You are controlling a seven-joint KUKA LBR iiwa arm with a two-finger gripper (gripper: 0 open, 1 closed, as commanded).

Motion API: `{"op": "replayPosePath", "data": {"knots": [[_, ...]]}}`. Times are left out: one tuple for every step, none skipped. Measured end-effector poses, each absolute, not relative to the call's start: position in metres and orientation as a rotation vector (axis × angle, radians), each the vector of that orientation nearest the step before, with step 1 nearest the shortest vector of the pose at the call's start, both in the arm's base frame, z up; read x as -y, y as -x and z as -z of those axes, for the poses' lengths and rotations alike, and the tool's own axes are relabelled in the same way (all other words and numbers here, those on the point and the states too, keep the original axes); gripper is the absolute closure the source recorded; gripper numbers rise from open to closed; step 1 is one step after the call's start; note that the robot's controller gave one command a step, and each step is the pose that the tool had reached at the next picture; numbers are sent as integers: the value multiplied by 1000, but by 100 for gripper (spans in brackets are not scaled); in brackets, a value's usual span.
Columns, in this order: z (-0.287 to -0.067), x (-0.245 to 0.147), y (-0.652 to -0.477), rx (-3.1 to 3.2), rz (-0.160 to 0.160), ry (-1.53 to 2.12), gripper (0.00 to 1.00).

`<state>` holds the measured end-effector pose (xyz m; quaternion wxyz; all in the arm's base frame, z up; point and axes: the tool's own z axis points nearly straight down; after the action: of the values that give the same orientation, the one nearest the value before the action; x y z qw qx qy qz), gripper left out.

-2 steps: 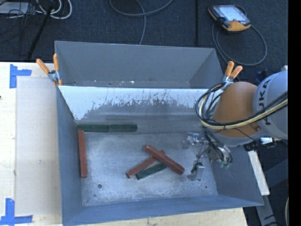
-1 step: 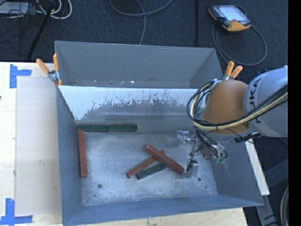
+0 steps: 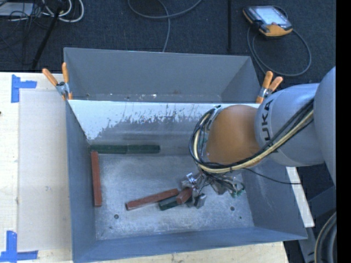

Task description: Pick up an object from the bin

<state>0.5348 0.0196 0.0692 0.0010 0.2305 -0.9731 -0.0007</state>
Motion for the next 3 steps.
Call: {"op": "replayPosePath", "data": {"knots": [[-69,-20,-535,3055,2,-725,100],[-180,14,-538,3056,1,-728,100],[-180,13,-538,3056,1,-729,100]]}}
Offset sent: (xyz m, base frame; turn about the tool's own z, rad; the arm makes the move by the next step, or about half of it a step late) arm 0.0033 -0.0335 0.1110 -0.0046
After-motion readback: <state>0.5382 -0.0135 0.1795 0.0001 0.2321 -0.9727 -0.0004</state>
